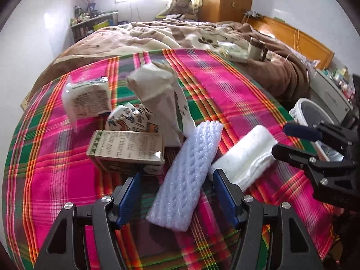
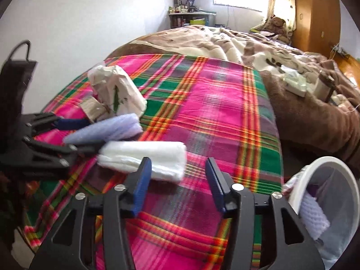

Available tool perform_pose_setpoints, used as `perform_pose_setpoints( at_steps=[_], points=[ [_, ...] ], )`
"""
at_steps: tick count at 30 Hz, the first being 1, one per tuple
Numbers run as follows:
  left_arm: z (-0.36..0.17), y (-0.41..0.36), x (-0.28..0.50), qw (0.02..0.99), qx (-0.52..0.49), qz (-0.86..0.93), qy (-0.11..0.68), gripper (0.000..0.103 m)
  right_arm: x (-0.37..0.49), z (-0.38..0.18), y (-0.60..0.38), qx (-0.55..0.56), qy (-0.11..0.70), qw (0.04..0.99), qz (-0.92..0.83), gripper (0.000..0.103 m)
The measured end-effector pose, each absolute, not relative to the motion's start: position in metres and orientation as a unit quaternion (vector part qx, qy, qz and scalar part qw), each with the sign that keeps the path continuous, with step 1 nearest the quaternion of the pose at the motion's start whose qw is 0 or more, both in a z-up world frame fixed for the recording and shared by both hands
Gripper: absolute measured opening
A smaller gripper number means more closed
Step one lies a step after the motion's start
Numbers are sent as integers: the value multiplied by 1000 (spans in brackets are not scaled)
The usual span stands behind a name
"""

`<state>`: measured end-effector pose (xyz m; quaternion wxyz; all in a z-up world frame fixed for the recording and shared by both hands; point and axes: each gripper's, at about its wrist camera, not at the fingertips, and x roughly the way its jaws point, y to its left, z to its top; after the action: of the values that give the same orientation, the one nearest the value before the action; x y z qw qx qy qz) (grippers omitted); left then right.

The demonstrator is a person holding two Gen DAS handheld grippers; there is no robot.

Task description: Collect trash

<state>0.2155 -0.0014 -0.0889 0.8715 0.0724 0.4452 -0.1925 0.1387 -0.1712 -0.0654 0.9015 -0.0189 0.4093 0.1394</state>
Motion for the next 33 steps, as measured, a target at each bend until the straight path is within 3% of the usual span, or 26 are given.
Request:
perform_pose_setpoints(
  at_steps=[3, 8, 19, 23, 27, 33],
  points=[
    [-90, 2, 218, 871, 61, -192, 448, 62, 146, -68, -170, -9, 418, 898, 137, 52],
    [-92, 10, 215, 870, 42, -192, 453, 45, 161, -74, -169, 20, 434, 887, 153, 52],
    [-93, 36, 193, 876, -7, -175, 450, 39, 171, -84, -169, 73, 452, 870, 186, 54],
    [-92, 42, 183, 875, -25, -169, 452, 39, 163, -82, -167, 64, 445, 877, 172, 40],
    [-92, 43, 174, 876, -34, -164, 453, 39, 148, -77, -174, 66, 433, 885, 158, 16],
    [-89, 41, 165, 877, -33, -155, 453, 39, 119, -73, -186, 61, 420, 895, 136, 9]
  ],
)
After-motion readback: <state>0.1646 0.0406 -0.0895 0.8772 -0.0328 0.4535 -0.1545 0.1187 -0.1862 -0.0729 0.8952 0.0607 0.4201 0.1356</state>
